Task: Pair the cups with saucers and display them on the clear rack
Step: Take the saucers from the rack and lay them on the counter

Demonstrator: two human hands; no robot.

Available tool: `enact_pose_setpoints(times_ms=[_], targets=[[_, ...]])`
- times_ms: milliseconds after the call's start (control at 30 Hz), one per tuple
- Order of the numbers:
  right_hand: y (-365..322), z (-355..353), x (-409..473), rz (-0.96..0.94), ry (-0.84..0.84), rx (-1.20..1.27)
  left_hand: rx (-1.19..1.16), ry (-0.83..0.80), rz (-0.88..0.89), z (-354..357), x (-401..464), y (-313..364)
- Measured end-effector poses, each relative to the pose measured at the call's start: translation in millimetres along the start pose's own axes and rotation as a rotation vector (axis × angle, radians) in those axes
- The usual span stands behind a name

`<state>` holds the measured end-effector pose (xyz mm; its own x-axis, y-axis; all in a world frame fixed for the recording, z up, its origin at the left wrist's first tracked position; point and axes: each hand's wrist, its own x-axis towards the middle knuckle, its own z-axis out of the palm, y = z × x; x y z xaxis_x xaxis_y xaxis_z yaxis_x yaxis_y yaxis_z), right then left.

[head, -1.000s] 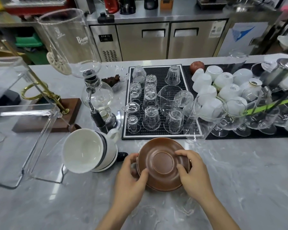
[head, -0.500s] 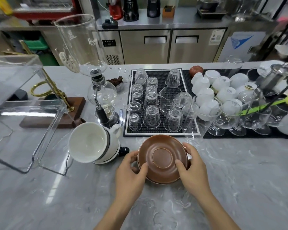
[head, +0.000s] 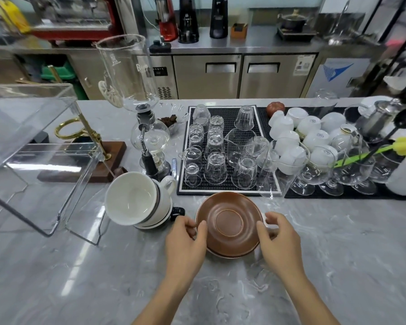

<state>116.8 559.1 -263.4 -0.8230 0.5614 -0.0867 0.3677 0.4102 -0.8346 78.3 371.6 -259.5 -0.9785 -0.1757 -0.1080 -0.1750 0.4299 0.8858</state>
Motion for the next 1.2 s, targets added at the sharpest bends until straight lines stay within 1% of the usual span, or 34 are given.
enact_pose_setpoints(times_ms=[100, 233, 367, 500, 567, 800, 1067, 1200], targets=[[-2.8, -5.2, 1.9, -0.015, 0.023, -0.034, 0.039, -0.025, 0.031, -0.8, 1.6, 0.3], [-3.0, -6.4, 4.6, -0.026, 0.012, -0.095, 0.139, -0.049, 0.087, -2.0, 8.7, -3.6], [-0.9, -5.4, 7.7, -0.058, -0.028, -0.247, 0.259, -0.088, 0.115, -2.6, 14.3, -6.6], [-6.4, -3.7, 7.1, -0.103, -0.095, -0.48, 0.347, -0.132, 0.155, -4.5, 18.8, -5.6], [-8.3, -3.6, 8.3, -0.096, -0.112, -0.521, 0.388, -0.16, 0.177, -6.0, 22.1, -3.5], [-7.9, -3.2, 11.5, -0.112, -0.114, -0.501, 0.332, -0.126, 0.203, -6.0, 21.8, -9.1], [-5.9, -5.5, 10.7, -0.114, -0.117, -0.363, 0.201, -0.136, 0.207, -8.8, 17.6, -12.4], [-11.6, -10.7, 2.9, -0.163, -0.094, -0.322, 0.115, -0.125, 0.231, -17.9, 12.1, -6.7]])
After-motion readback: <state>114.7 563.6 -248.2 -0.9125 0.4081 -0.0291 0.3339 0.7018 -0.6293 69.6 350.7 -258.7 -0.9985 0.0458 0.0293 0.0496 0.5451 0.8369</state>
